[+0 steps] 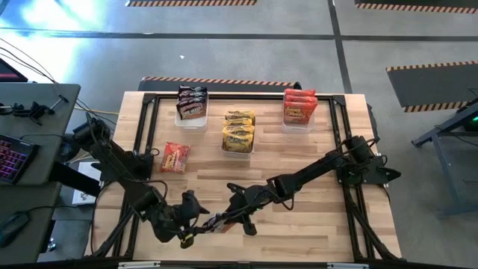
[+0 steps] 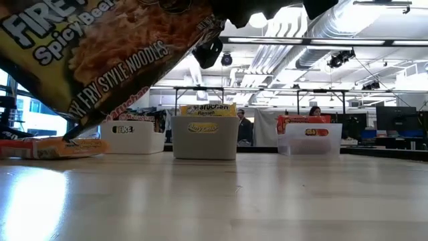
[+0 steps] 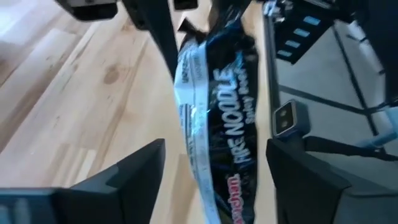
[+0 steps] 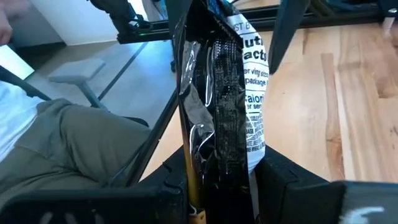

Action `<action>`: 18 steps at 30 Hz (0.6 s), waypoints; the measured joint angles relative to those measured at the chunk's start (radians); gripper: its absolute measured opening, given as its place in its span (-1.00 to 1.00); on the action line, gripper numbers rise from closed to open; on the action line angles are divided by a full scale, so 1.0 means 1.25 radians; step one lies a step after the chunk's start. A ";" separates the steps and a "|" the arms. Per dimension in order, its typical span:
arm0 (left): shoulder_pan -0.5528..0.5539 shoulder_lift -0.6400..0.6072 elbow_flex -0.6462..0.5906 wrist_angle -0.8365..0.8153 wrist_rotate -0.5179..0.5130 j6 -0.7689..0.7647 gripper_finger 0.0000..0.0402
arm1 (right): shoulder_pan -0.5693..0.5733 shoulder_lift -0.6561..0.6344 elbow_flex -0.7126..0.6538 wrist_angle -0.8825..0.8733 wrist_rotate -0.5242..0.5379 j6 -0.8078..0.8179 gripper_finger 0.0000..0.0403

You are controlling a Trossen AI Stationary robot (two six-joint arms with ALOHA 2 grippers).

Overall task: Sort Maruchan noodles
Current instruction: Put the black noodle pack into the white bin

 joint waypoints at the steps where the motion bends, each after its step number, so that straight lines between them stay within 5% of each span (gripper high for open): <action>1: 0.000 -0.001 0.000 0.005 0.001 0.001 0.37 | 0.000 0.000 0.000 -0.001 0.000 0.000 -0.53; 18: 0.076 0.008 0.000 0.085 0.086 0.082 0.39 | 0.000 0.000 0.000 0.005 0.046 -0.026 -0.53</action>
